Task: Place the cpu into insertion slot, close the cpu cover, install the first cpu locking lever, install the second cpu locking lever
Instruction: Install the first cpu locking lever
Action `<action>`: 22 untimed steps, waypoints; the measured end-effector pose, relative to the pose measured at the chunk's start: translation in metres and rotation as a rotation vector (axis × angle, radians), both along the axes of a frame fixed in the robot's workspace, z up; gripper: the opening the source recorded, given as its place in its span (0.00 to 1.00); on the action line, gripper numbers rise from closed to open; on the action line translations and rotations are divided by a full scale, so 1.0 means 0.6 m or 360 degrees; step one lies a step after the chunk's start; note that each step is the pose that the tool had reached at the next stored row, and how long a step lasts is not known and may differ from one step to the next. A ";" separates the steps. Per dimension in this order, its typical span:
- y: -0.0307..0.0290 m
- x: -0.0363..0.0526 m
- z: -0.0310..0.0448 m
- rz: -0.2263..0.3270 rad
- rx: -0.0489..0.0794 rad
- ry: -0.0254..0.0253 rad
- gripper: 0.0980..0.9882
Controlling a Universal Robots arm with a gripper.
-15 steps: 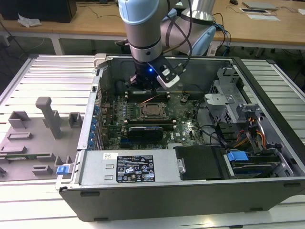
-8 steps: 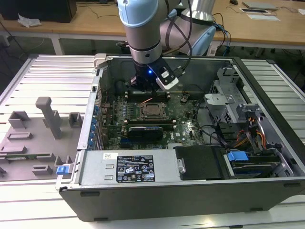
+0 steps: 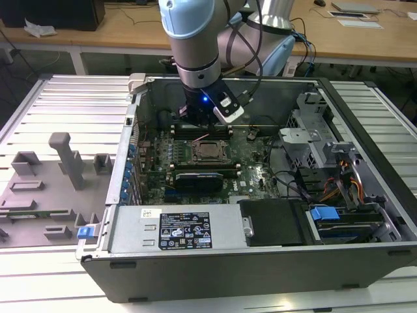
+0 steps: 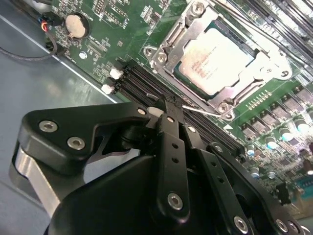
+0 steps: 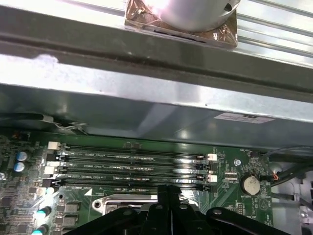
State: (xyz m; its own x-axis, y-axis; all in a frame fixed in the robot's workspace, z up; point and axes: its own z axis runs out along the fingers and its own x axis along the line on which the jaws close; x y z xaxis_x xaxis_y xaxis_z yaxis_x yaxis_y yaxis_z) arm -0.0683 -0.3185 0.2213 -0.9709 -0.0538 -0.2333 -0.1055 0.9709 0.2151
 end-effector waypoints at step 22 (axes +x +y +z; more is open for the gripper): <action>0.0144 -0.013 -0.018 -0.0176 -0.0009 -0.00377 0.01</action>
State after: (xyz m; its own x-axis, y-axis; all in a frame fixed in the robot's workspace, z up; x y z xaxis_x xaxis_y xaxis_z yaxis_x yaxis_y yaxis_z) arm -0.0761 -0.3098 0.2106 -0.9652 0.0517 -0.2563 -0.0028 0.9781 0.2081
